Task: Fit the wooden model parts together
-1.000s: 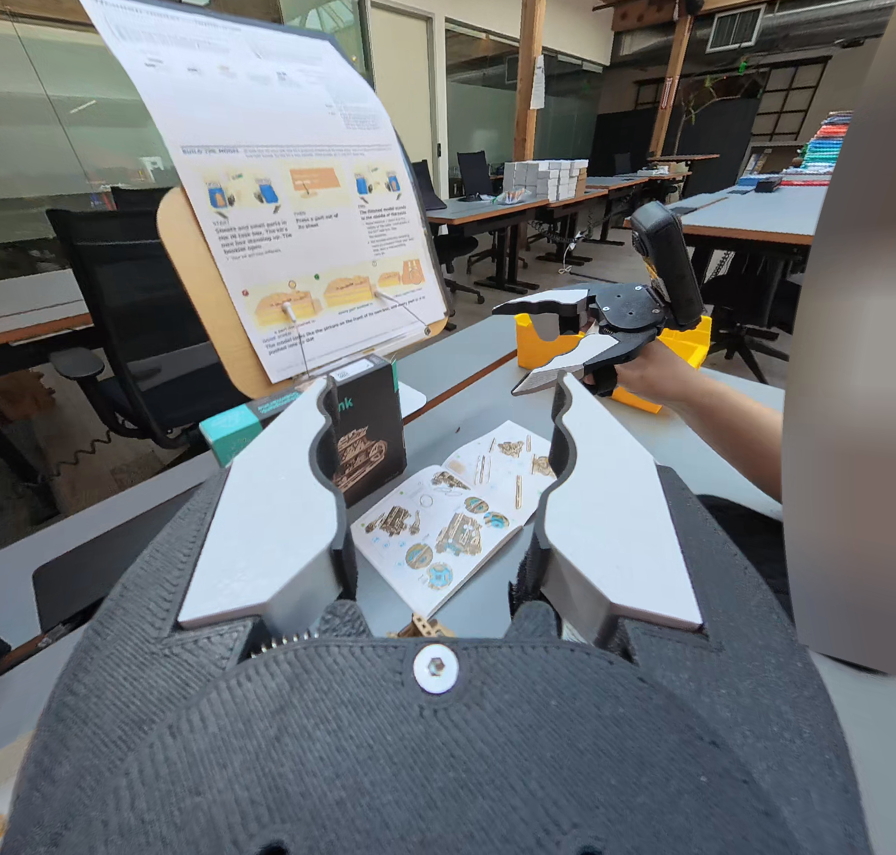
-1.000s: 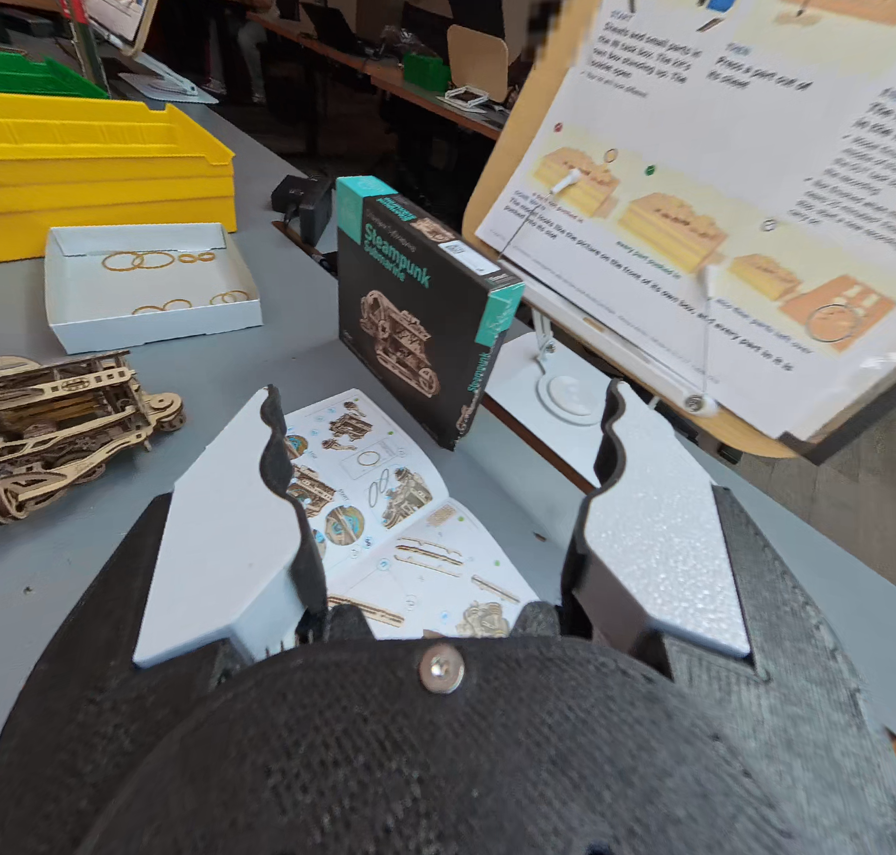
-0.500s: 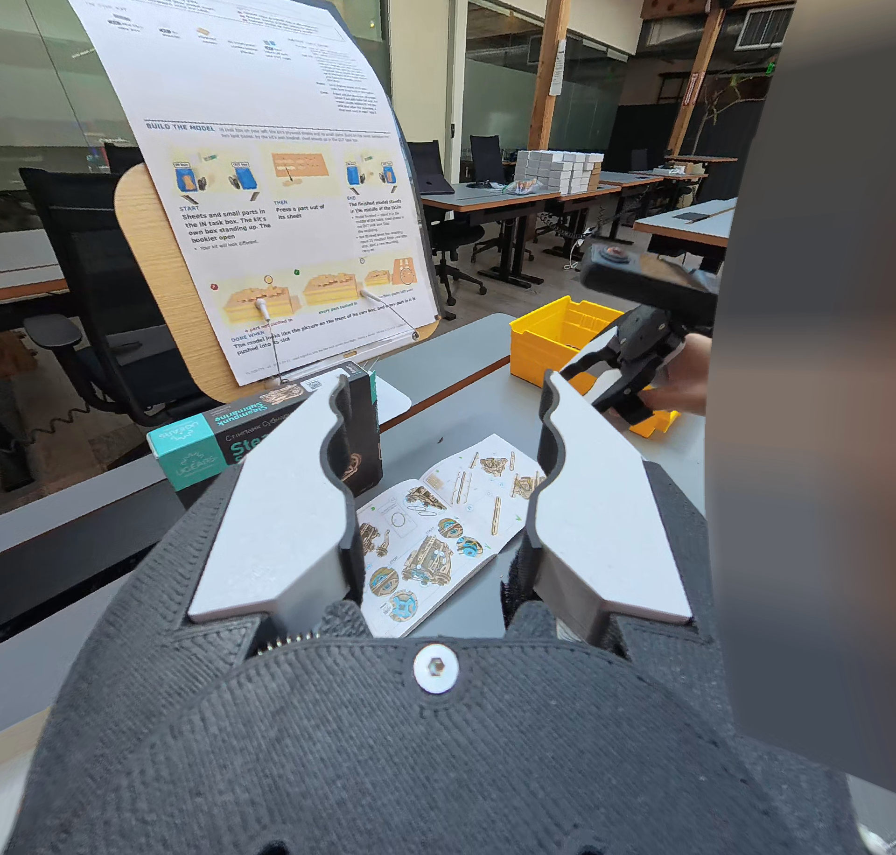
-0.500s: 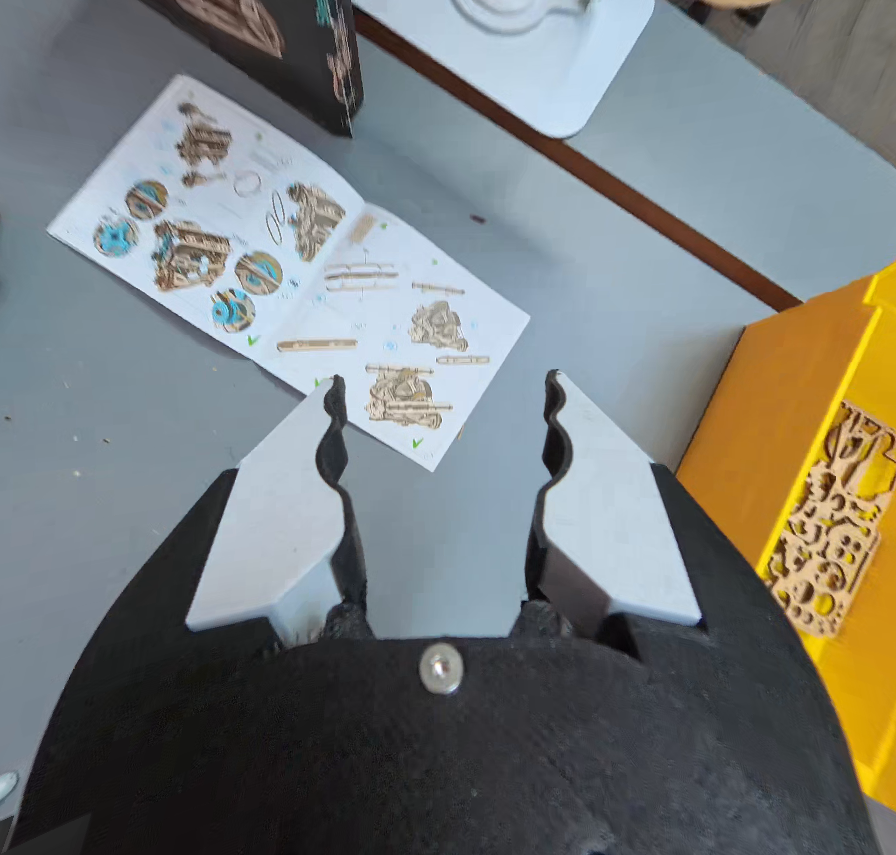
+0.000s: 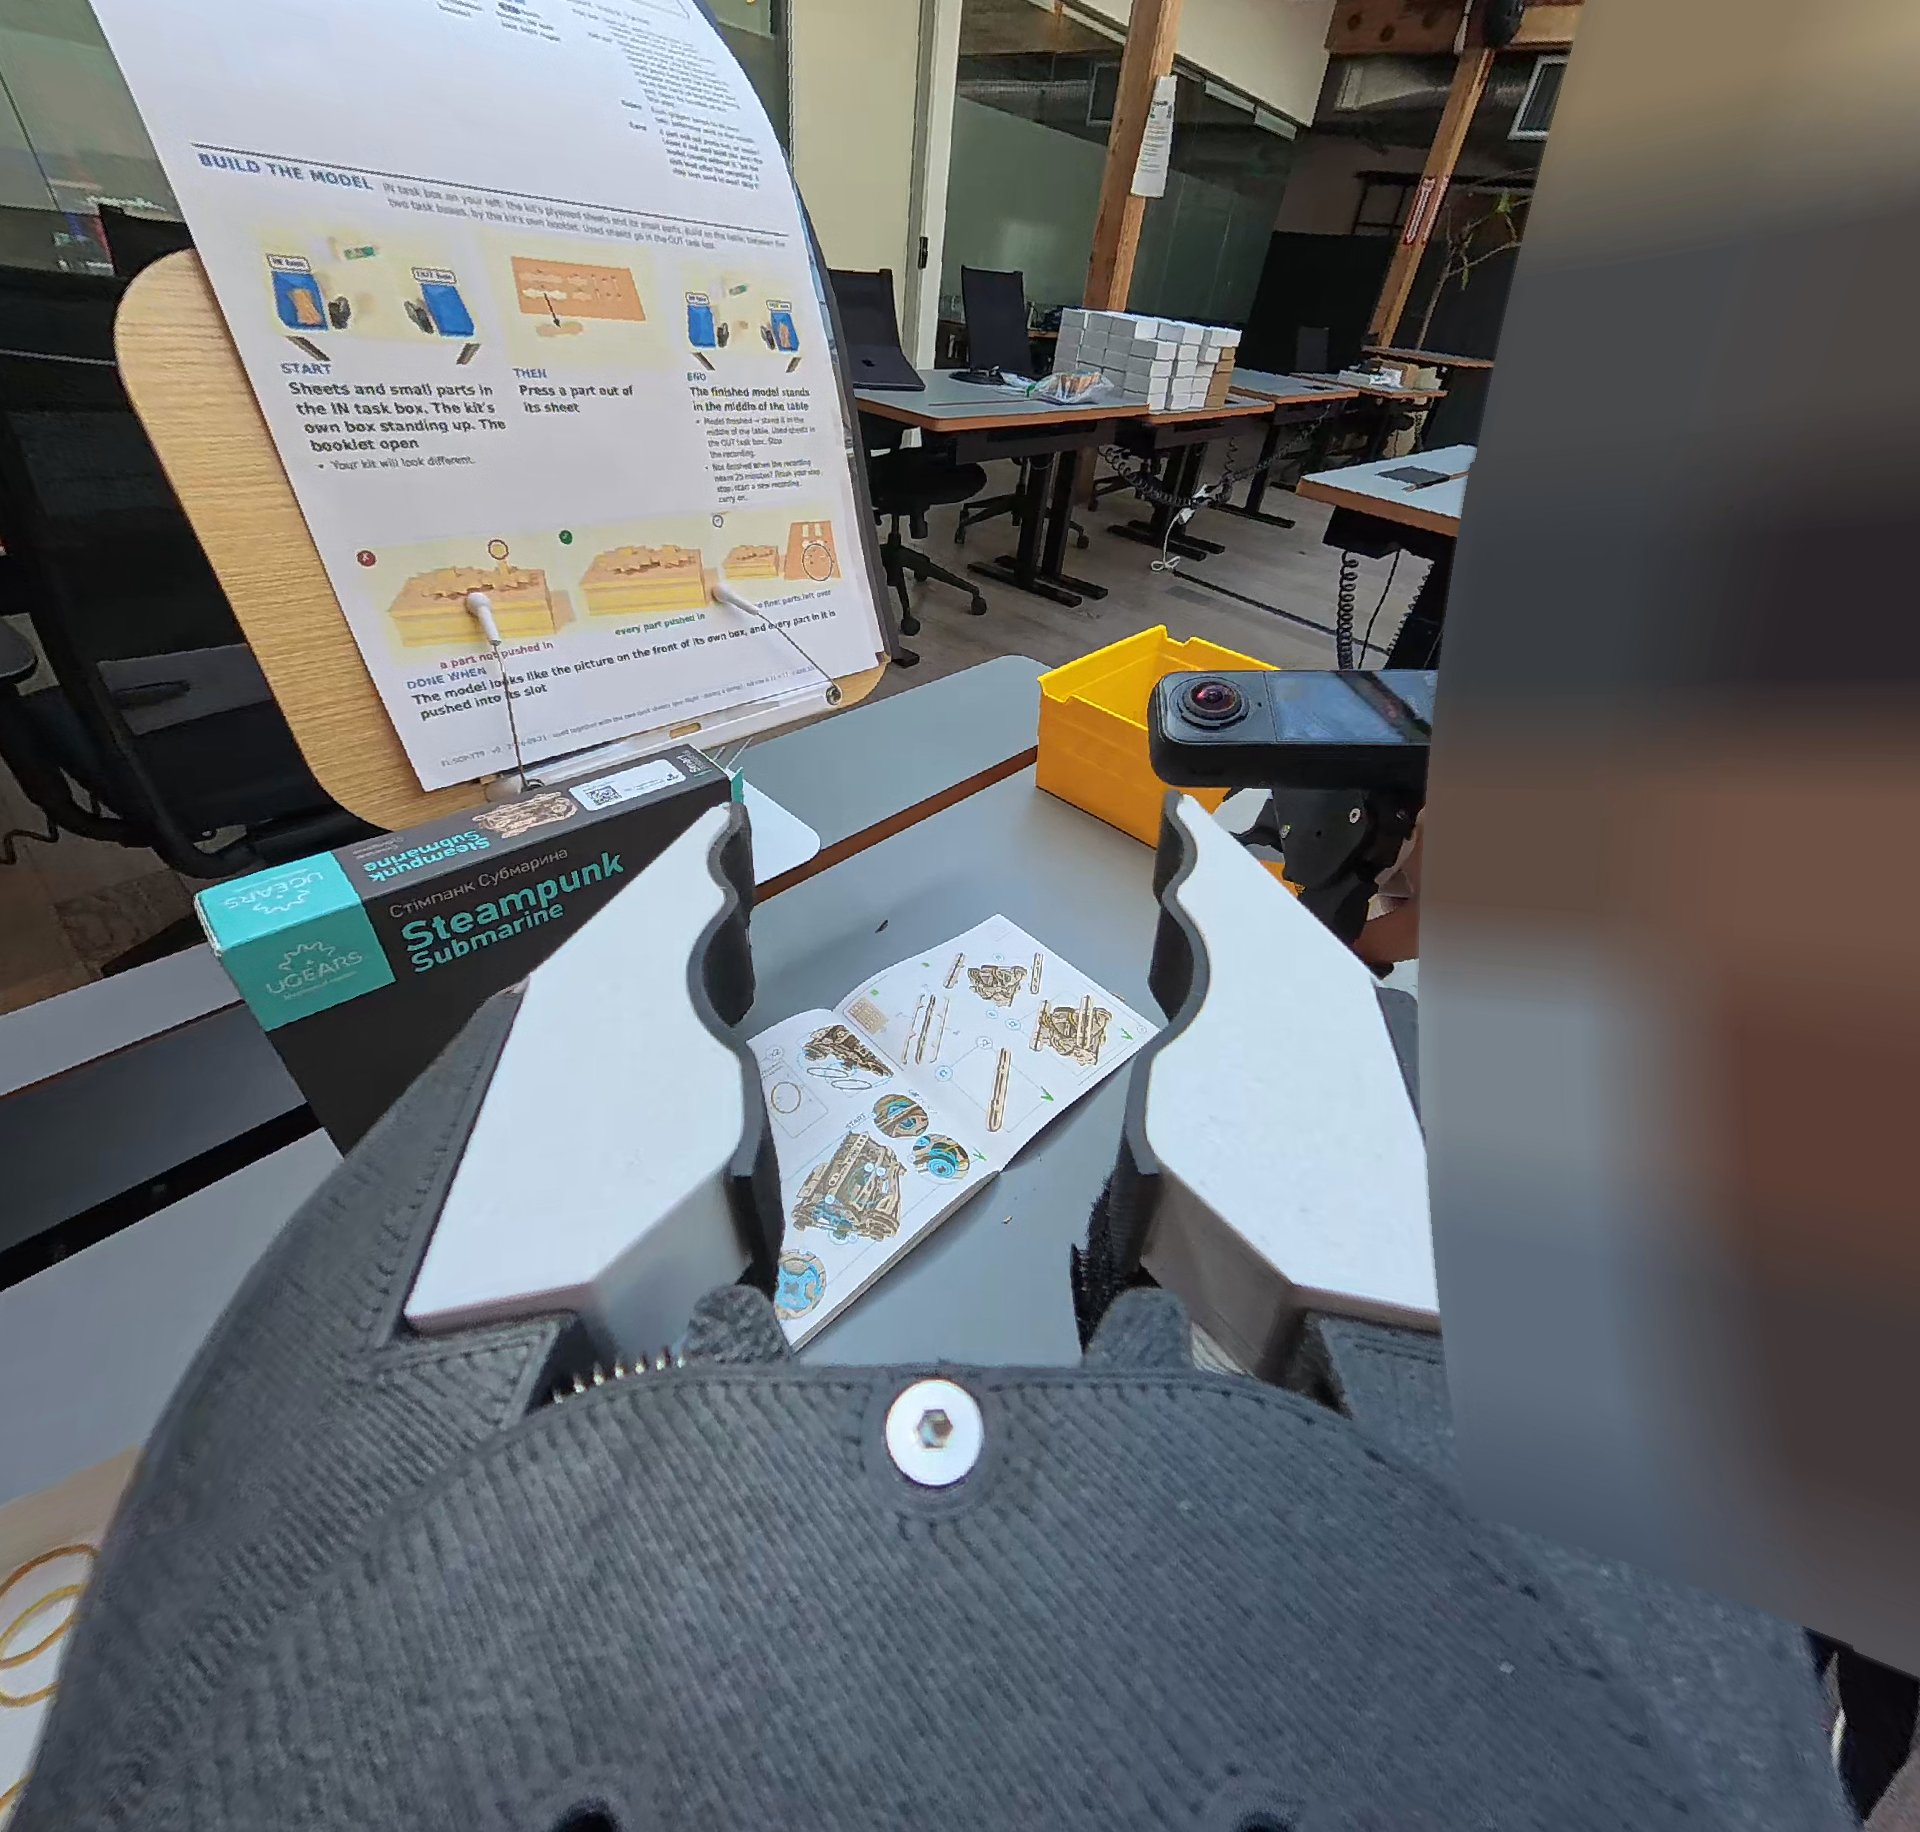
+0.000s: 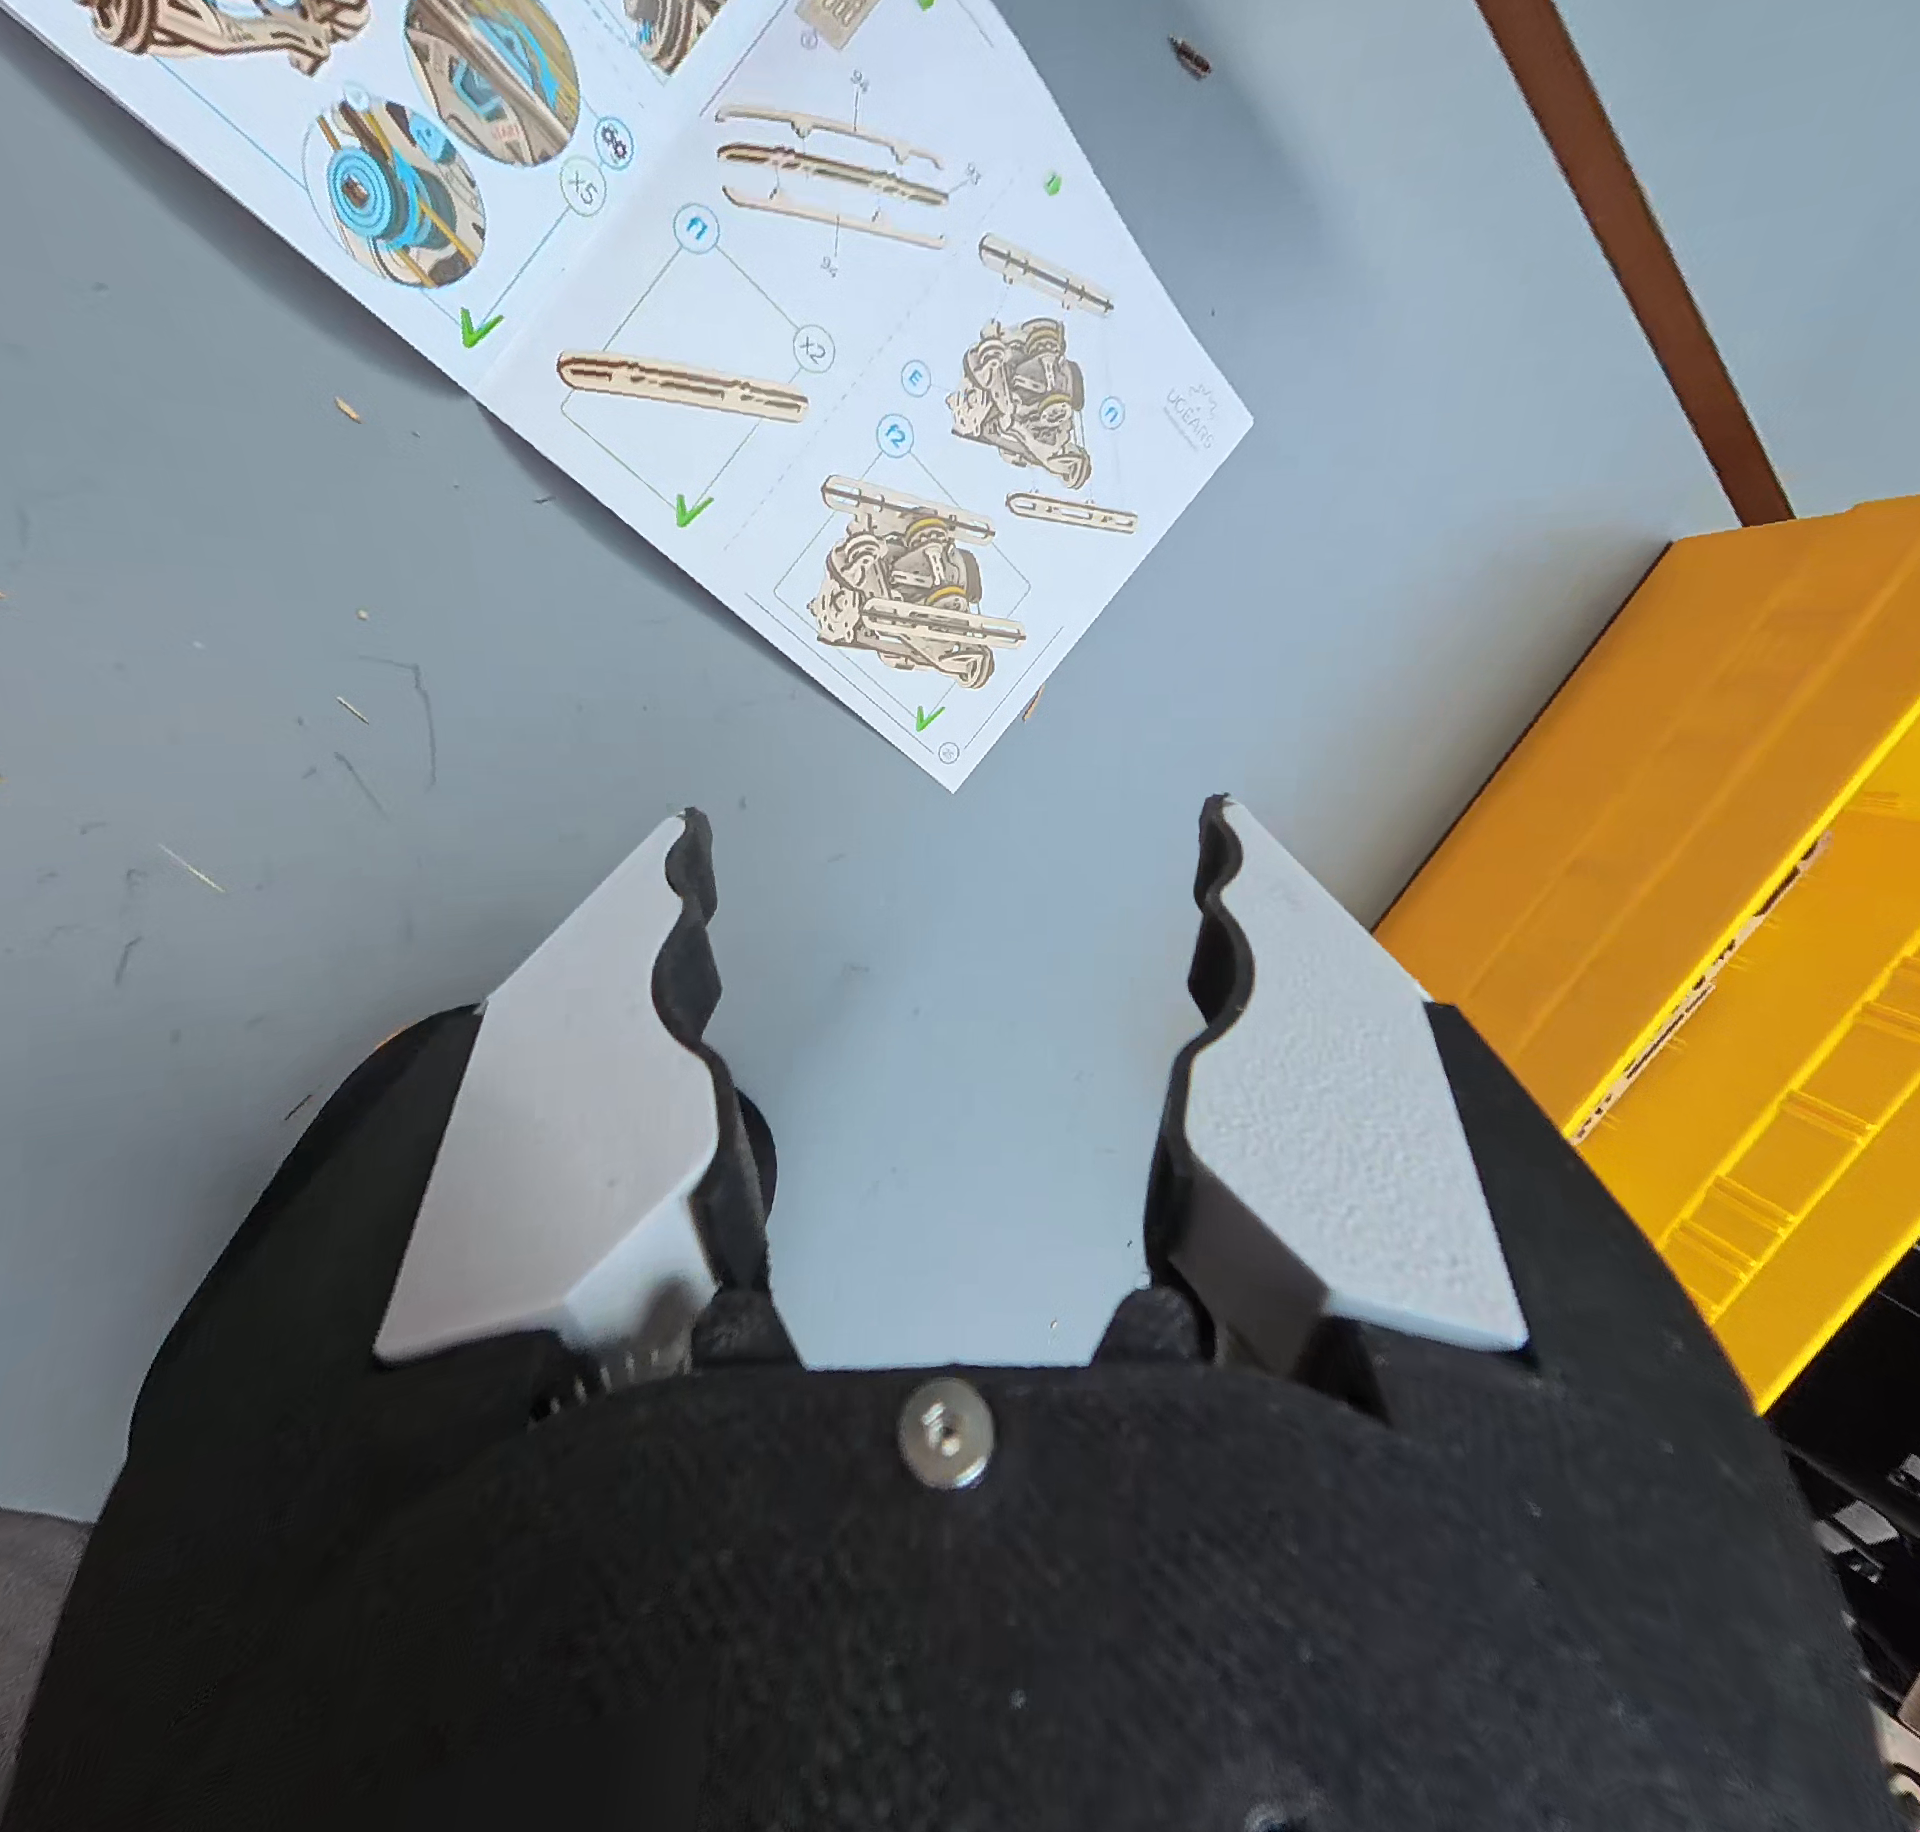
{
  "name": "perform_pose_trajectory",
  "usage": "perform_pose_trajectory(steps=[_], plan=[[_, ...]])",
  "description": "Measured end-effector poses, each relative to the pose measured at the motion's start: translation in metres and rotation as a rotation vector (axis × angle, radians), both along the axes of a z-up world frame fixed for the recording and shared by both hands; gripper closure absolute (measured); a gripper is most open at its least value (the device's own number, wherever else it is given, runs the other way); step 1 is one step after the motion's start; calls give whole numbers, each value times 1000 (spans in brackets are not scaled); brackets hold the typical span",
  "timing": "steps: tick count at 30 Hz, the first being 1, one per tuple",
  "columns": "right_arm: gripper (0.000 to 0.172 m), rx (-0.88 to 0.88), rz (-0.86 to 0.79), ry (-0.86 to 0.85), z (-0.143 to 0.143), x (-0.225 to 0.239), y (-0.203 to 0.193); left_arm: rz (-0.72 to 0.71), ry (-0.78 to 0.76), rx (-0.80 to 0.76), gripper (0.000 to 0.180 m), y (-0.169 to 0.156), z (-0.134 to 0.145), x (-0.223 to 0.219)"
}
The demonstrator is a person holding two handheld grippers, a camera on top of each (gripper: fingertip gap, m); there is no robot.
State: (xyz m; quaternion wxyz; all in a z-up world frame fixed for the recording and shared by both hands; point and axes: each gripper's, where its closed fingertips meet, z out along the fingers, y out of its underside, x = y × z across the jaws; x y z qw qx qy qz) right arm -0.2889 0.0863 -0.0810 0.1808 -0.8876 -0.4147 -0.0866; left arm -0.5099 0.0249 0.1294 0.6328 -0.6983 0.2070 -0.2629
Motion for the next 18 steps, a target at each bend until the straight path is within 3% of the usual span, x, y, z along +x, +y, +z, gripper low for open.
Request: perform_pose_trajectory(steps=[1,12,15,18], plan=[[77,-20,-5,-15,-3,3,-3,1,-1,-6,104,0,-1,-1],[73,-77,-9,-102,-25,7,-6,26,-24,9,101,2,5,-15],[74,-63,-14,-14,-24,0,6,176,13,29,97,13,5,-45],[75,12,-17,167,-6,-15,31,466,145,-21,84,25,-8,-98]])
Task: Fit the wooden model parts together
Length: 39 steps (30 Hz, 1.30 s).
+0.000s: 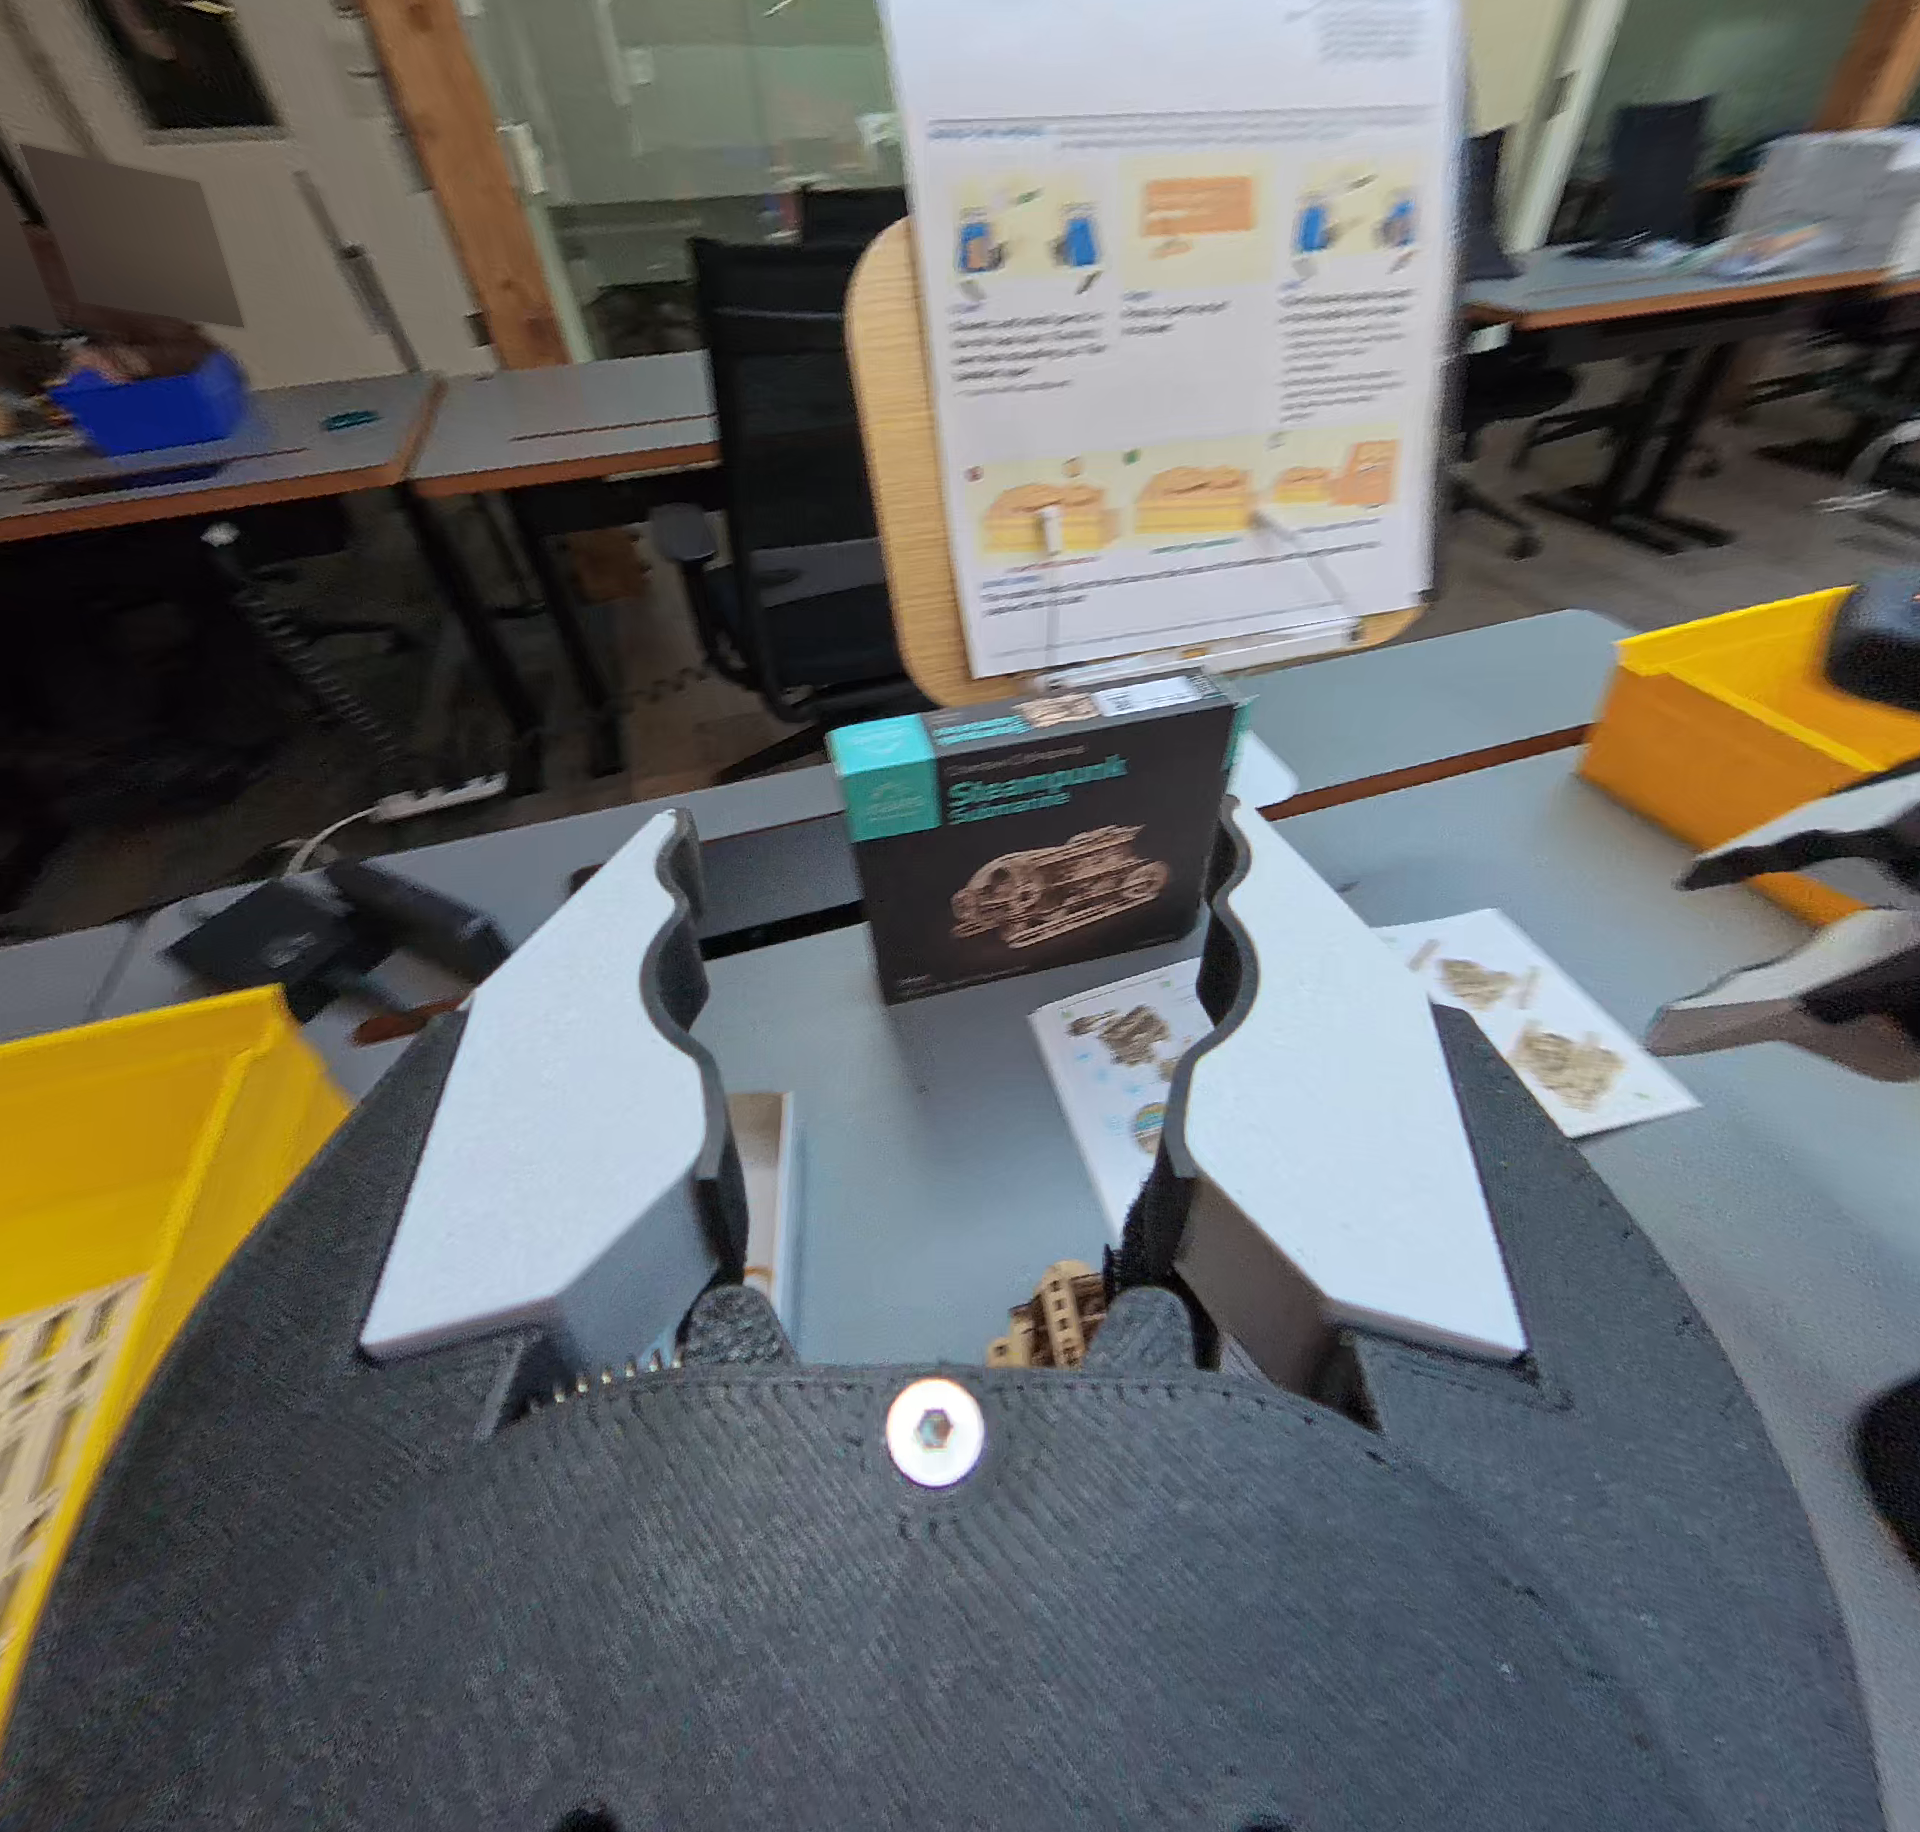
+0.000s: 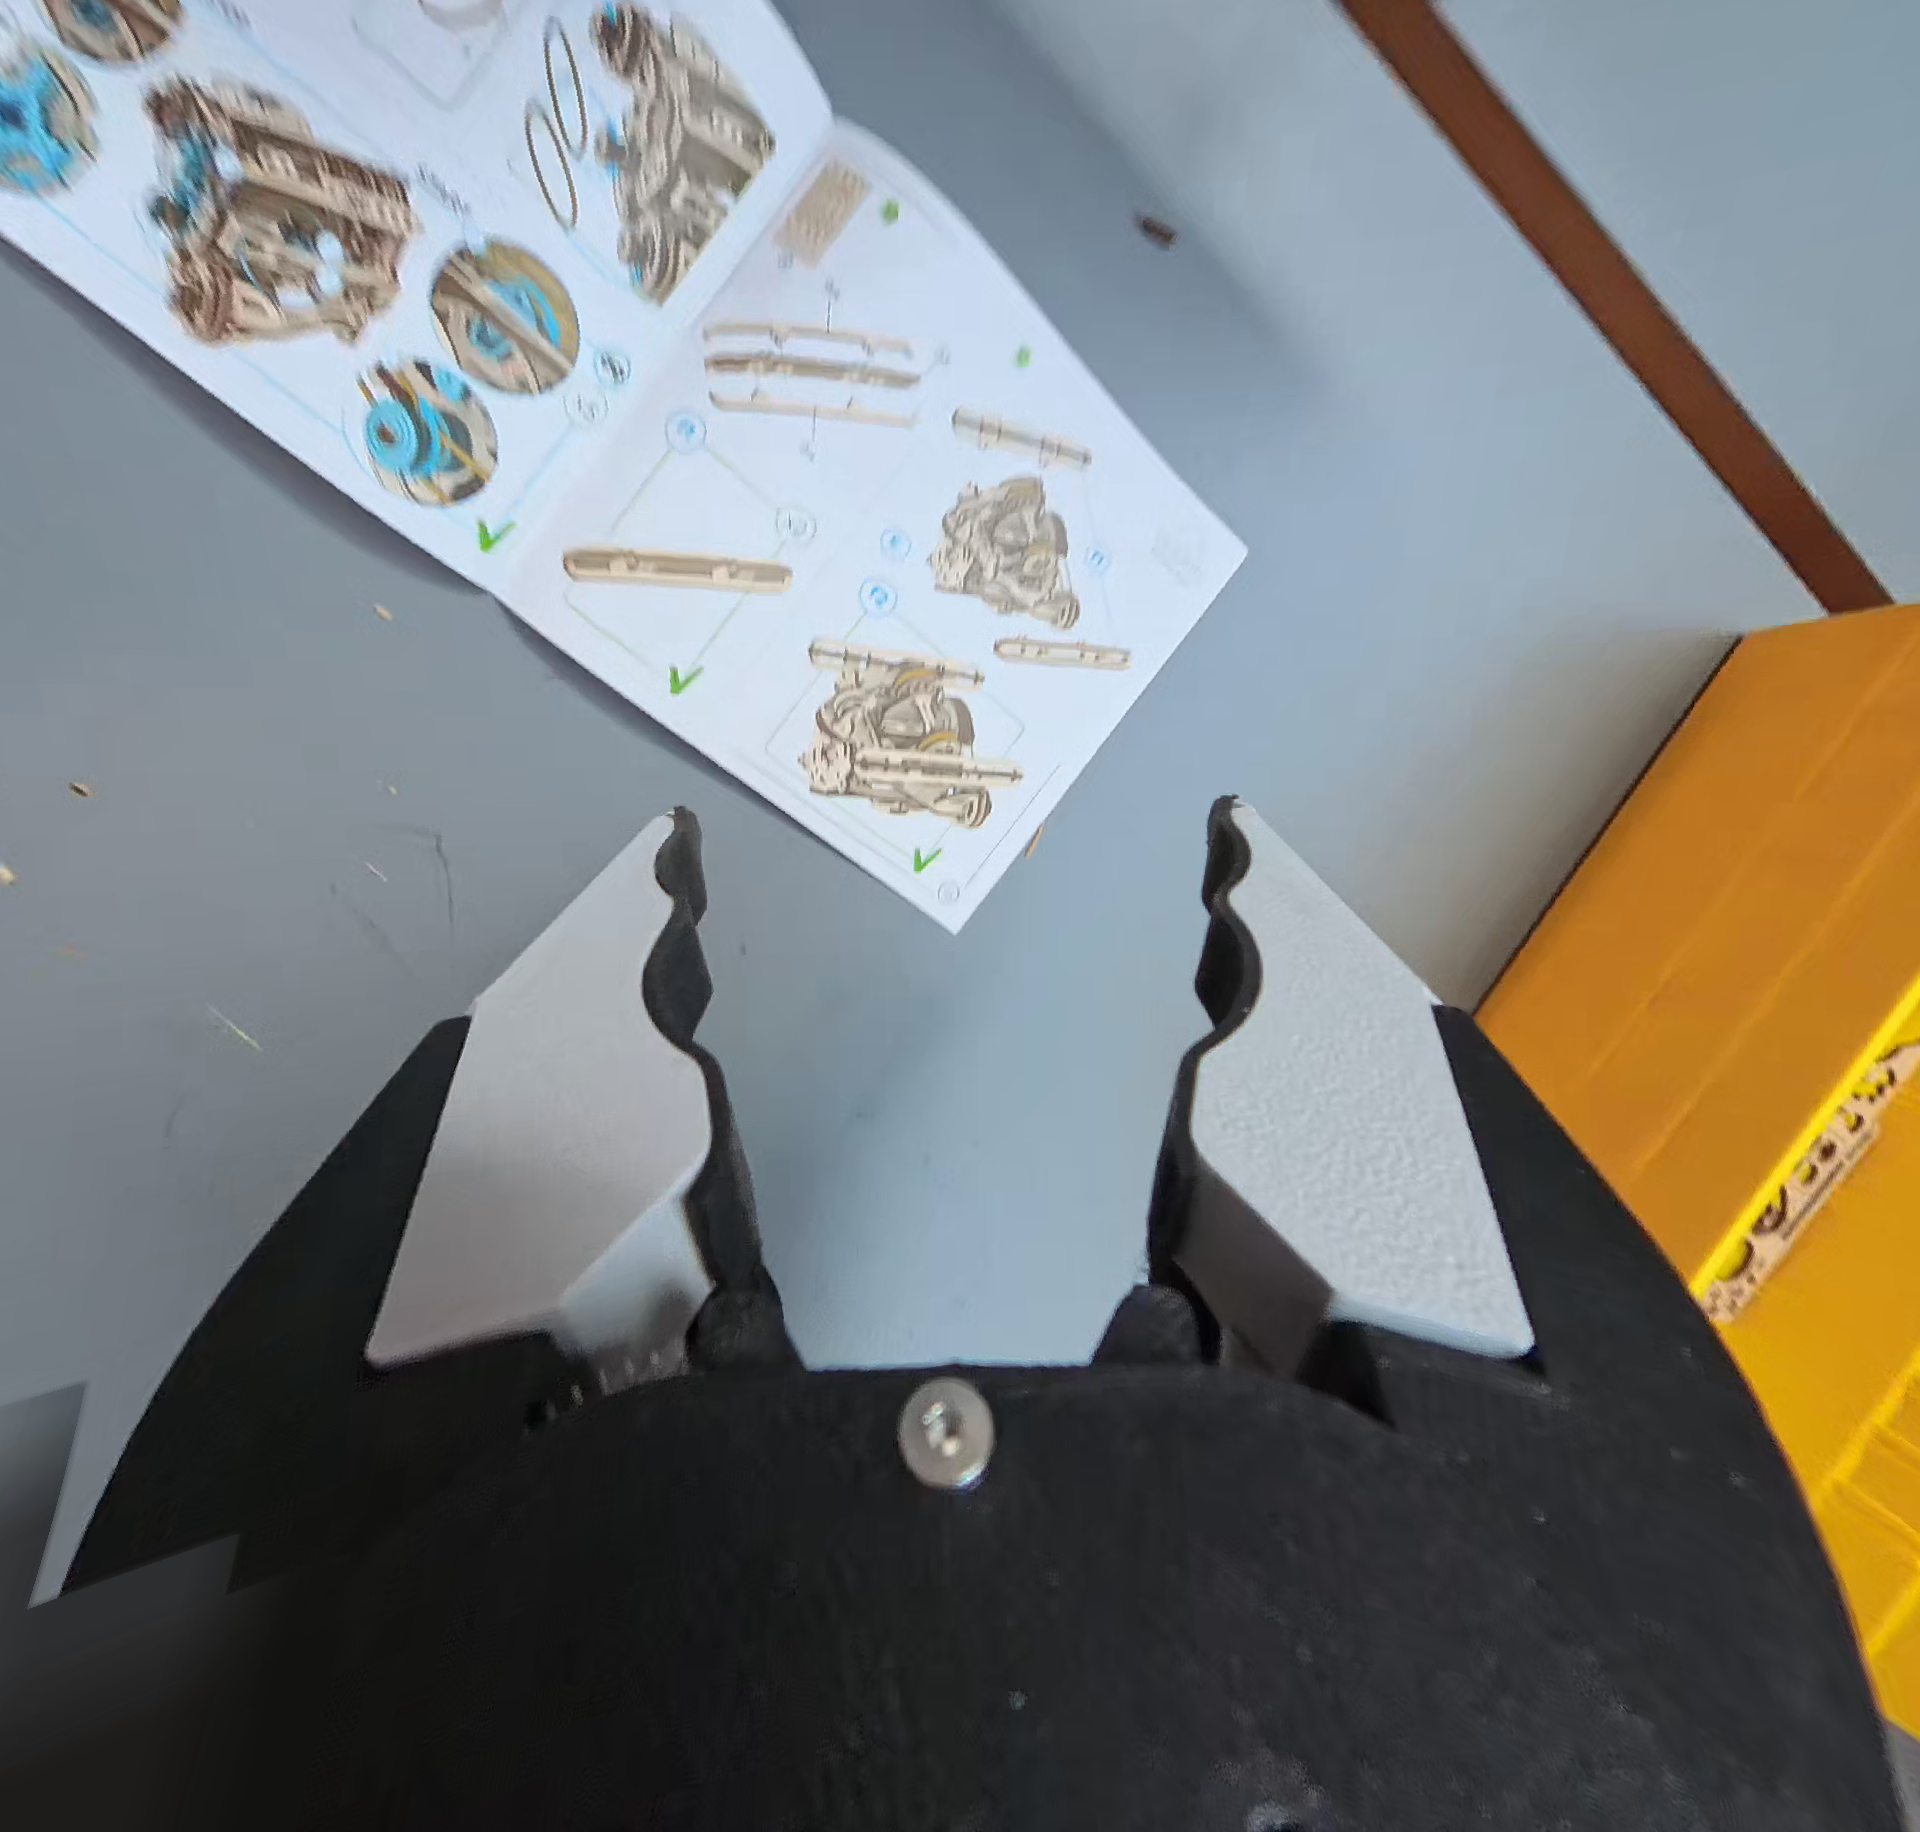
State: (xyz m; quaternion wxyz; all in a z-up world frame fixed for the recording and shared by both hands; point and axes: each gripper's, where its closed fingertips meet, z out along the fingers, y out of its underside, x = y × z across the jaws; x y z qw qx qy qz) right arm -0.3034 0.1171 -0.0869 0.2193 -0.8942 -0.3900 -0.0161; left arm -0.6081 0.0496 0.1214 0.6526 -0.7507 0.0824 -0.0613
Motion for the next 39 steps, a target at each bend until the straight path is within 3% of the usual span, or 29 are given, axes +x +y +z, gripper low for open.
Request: perform_pose_trajectory(steps=[2,4,6,9,11,15,19,24,28,39], plan=[[76,63,36,187,21,-20,13,227,108,-50,79,-2,-5,-43],[76,173,65,352,51,-35,25,330,142,-37,82,-11,0,-67],[75,371,91,465,87,-40,38,311,106,-22,81,-16,4,-68],[67,686,109,492,130,-31,50,268,71,-26,79,-17,2,-62],[59,781,111,518,146,-27,50,256,69,-37,79,-15,-2,-61],[44,724,115,723,157,-33,41,291,78,-40,84,-9,-7,-67],[44,694,119,907,171,-36,35,380,152,-28,85,-6,-6,-76],[70,781,76,861,181,-20,37,286,53,30,89,-3,0,-59],[72,795,47,775,180,-11,38,278,44,65,89,-5,7,-56],[72,732,53,825,174,-16,37,156,-87,97,94,-3,11,-40]])
